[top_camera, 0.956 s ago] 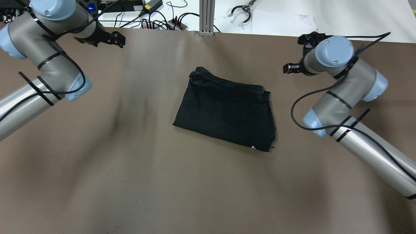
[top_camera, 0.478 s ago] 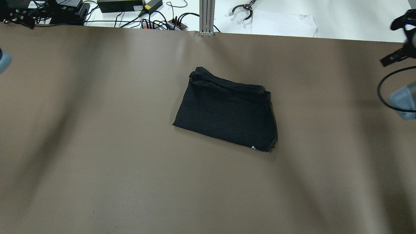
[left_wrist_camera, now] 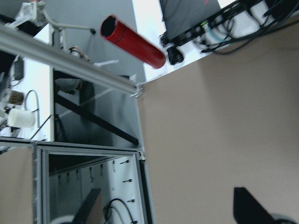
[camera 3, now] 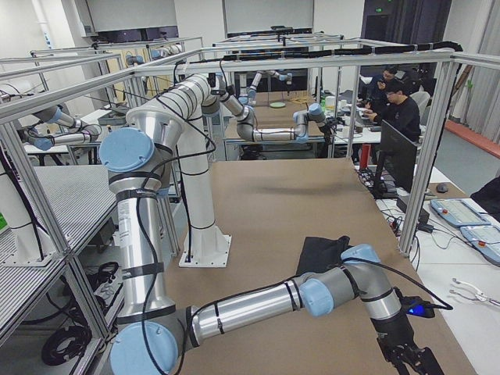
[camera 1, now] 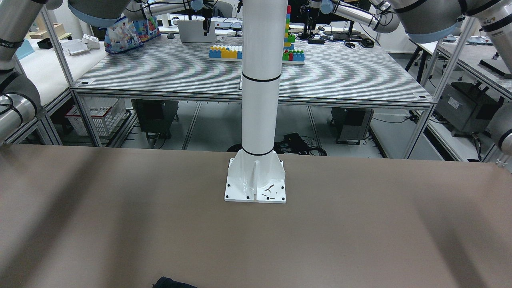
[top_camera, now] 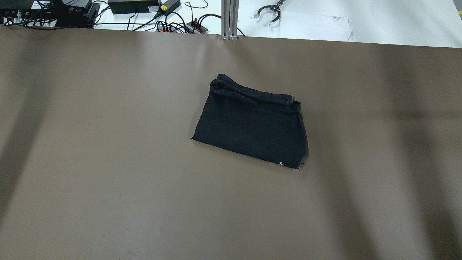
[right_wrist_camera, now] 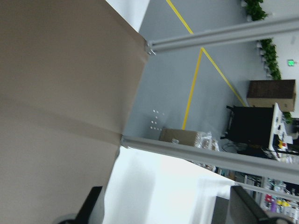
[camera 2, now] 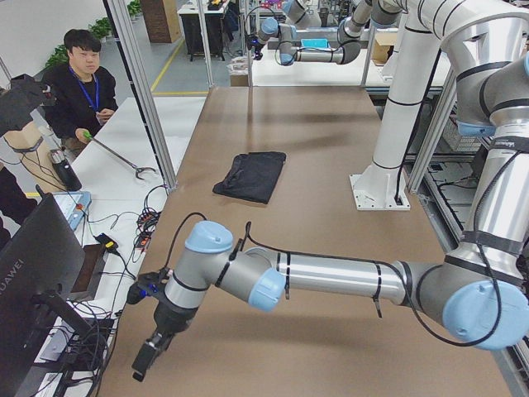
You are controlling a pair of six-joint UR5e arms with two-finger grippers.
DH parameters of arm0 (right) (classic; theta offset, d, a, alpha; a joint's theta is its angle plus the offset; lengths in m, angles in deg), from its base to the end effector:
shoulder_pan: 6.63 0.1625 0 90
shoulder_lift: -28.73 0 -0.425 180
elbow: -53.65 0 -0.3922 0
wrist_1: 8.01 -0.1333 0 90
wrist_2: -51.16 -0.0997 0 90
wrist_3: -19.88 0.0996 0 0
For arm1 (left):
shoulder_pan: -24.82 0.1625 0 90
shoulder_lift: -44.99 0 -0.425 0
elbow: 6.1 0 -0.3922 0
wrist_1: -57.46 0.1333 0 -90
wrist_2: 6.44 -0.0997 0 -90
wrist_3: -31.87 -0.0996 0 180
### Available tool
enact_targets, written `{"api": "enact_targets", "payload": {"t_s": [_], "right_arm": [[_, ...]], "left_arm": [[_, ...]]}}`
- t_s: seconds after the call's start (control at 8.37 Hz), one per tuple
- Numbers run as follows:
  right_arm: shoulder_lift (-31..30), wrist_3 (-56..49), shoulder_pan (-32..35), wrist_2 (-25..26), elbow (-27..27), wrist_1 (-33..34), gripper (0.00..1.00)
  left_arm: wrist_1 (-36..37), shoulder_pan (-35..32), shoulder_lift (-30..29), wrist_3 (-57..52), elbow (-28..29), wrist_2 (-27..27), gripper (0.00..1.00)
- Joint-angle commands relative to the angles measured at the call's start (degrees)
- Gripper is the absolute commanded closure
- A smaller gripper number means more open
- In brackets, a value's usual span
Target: Fold clothes
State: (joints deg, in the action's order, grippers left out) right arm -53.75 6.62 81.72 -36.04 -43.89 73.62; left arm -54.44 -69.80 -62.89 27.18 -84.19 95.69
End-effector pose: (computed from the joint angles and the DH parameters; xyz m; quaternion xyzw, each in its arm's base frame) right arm 0.1218 -0.5691 0.5336 0.1995 0.0443 -0.1221 0.9712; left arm -0.1647 -0.6430 0.5657 0.2470 0.0828 0.0260 0.9651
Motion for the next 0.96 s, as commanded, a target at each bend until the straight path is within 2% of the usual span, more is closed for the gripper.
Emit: {"api": "enact_targets", "payload": {"t_s": [0.0, 0.12, 0.36, 0.72, 0.84], "right_arm": [[-6.03, -1.42, 1.47, 8.45, -5.35, 0.19, 0.06], [-6.03, -0.80, 1.48, 7.66, -7.73, 1.94, 0.06], [-5.94, 0.60, 1.48, 2.75, -11.42, 6.25, 0.06], [-6.20, 2.18, 1.48, 1.60, -10.92, 6.35, 0.06], [-6.20, 5.58, 1.48, -3.63, -10.57, 6.36, 0.06]], "left_arm": [[-0.52, -2.51, 8.74, -3.83, -9.57, -9.65, 0.00], [2.88, -2.16, 10.49, -2.87, -13.36, -8.10, 0.00], [3.89, -1.98, 10.24, 1.59, -13.84, -1.52, 0.00], [2.48, -1.72, 10.07, 1.00, -14.01, -1.40, 0.00], [1.52, -1.72, 10.41, 1.18, -14.01, -1.32, 0.00]]}}
